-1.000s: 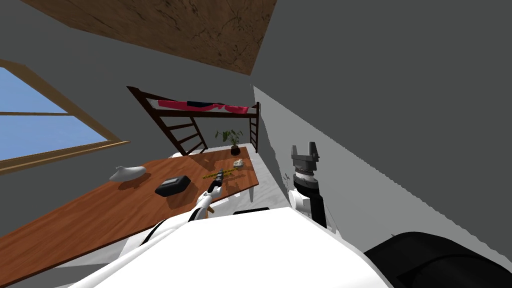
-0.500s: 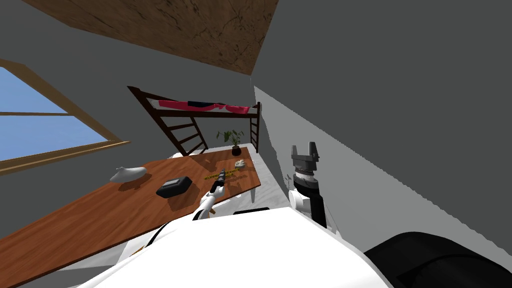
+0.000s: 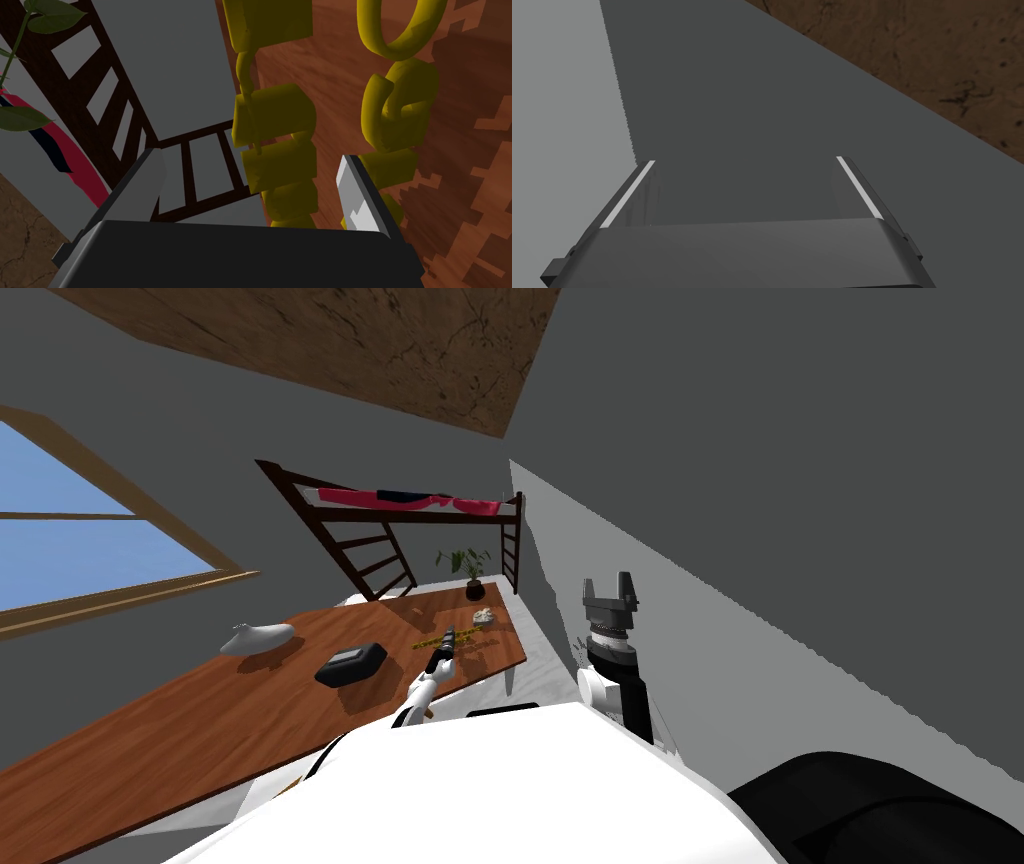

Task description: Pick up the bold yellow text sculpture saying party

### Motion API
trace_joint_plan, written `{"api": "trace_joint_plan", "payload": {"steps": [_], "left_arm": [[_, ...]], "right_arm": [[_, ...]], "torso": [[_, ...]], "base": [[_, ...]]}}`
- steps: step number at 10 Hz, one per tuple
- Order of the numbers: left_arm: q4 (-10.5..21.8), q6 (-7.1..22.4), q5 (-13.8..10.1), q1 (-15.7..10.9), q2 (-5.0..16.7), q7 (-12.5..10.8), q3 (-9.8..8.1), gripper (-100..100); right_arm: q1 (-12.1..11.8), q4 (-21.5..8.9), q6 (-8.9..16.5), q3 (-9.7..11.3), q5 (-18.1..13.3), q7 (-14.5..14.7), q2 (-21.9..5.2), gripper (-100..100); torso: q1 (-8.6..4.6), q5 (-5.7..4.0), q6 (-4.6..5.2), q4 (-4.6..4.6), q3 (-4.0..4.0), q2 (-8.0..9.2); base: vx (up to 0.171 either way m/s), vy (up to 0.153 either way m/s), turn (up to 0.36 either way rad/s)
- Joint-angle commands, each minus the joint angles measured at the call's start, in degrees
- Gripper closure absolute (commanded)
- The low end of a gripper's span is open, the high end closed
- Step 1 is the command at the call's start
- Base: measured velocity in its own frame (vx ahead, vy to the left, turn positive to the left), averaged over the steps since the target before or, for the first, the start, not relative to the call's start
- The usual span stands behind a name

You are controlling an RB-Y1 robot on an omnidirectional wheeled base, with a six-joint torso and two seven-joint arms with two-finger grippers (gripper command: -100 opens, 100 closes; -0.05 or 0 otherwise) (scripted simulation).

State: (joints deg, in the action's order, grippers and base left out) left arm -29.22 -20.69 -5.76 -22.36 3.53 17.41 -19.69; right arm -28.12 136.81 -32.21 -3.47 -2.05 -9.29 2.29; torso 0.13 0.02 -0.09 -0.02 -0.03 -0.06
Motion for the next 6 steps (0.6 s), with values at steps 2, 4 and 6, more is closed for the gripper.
{"api": "trace_joint_plan", "payload": {"steps": [2,4,6], "left_arm": [[0.06,0.04,0.00,0.07,0.00,-0.03,0.00,100],[0.01,0.00,-0.05,0.00,-0.02,-0.13,-0.04,100],[0.01,0.01,-0.04,0.01,-0.02,-0.11,-0.03,0]], "right_arm": [[0.00,0.00,0.00,0.00,0.00,0.00,0.00,0],[0.00,0.00,0.00,0.00,0.00,0.00,0.00,0],[0.00,0.00,0.00,0.00,0.00,0.00,0.00,0]], "torso": [[-0.11,-0.05,0.01,0.06,0.05,0.04],[-0.19,-0.09,0.03,0.01,0.04,0.06],[-0.20,-0.09,0.02,0.02,0.04,0.07]], "base": [[0.000,0.003,0.001],[0.000,0.000,0.000],[0.000,0.000,0.000]]}}
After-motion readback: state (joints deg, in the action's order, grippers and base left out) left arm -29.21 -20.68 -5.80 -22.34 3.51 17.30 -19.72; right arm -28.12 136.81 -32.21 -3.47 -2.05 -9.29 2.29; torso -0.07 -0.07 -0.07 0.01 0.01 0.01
